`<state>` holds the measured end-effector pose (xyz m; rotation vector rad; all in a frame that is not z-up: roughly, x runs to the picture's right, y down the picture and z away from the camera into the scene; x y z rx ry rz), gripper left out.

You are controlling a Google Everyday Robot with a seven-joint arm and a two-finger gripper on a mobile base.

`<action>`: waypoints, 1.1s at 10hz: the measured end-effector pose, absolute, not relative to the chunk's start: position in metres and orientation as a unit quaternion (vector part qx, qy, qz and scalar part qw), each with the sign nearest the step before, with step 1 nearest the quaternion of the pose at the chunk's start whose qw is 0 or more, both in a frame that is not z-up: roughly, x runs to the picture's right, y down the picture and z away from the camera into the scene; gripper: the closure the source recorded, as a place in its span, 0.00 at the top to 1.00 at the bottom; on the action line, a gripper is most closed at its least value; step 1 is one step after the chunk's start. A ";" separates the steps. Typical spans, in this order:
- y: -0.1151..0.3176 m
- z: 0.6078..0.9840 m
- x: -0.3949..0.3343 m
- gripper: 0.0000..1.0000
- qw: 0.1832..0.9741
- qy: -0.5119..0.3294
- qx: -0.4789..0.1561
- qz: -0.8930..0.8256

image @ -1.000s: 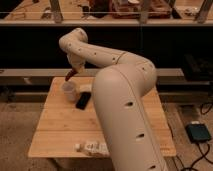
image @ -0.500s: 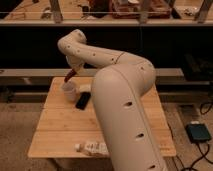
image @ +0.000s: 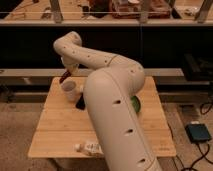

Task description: Place the pepper in the ceramic cup

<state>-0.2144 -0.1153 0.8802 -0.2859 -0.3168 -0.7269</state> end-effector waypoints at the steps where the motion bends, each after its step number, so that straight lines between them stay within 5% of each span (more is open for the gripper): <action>1: -0.114 0.884 -0.218 0.09 0.910 -0.158 -0.137 -0.357; 3: -0.113 0.886 -0.223 0.13 0.909 -0.160 -0.133 -0.360; 5: -0.111 0.886 -0.238 0.32 0.907 -0.168 -0.129 -0.365; 8: -0.109 0.889 -0.234 0.40 0.906 -0.170 -0.125 -0.368; 11: -0.098 0.888 -0.235 0.61 0.908 -0.173 -0.122 -0.363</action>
